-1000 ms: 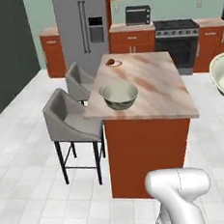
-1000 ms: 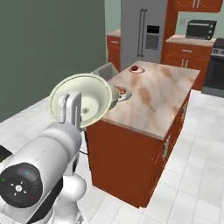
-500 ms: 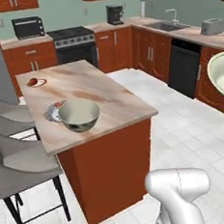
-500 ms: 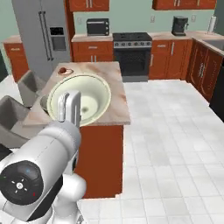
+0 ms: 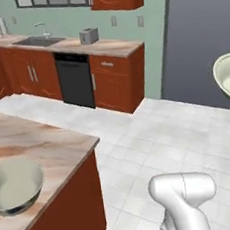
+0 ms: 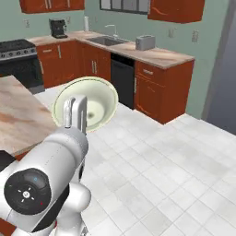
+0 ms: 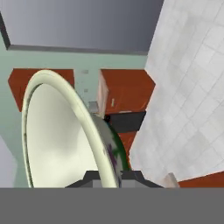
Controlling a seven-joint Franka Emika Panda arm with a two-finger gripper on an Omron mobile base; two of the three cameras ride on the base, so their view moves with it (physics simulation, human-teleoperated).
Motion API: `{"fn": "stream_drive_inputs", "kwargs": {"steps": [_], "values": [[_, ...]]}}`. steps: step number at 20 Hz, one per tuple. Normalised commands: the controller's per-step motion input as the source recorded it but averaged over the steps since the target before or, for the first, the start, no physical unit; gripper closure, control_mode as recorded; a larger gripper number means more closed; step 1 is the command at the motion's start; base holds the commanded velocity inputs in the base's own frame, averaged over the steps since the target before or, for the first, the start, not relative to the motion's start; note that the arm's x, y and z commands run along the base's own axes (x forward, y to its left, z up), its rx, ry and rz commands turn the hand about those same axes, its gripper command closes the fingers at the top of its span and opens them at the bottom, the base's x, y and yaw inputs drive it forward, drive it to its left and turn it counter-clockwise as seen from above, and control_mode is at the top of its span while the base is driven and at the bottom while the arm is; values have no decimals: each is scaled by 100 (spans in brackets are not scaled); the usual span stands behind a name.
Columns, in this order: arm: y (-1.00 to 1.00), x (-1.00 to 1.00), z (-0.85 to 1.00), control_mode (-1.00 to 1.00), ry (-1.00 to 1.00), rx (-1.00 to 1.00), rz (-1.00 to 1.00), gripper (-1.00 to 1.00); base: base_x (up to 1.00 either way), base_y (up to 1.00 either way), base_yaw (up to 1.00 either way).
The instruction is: Take the smaller bowl and place it next to the appetizer plate on the dining counter , and place the larger bowl next to the plate with cooked food.
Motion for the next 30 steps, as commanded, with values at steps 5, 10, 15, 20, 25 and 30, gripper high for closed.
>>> {"fn": "stream_drive_inputs", "kwargs": {"steps": [5,10,15,20,25,30], "values": [[0,0,0,100,0,0,0,100,-67,26,-81],[0,0,0,100,0,0,0,100,-100,38,-58],[0,0,0,100,0,0,0,100,-100,94,-33],[0,0,0,100,0,0,0,100,-100,100,-15],[0,0,0,100,0,0,0,100,-100,100,-8],[0,0,0,100,0,0,0,100,-100,100,0]]}}
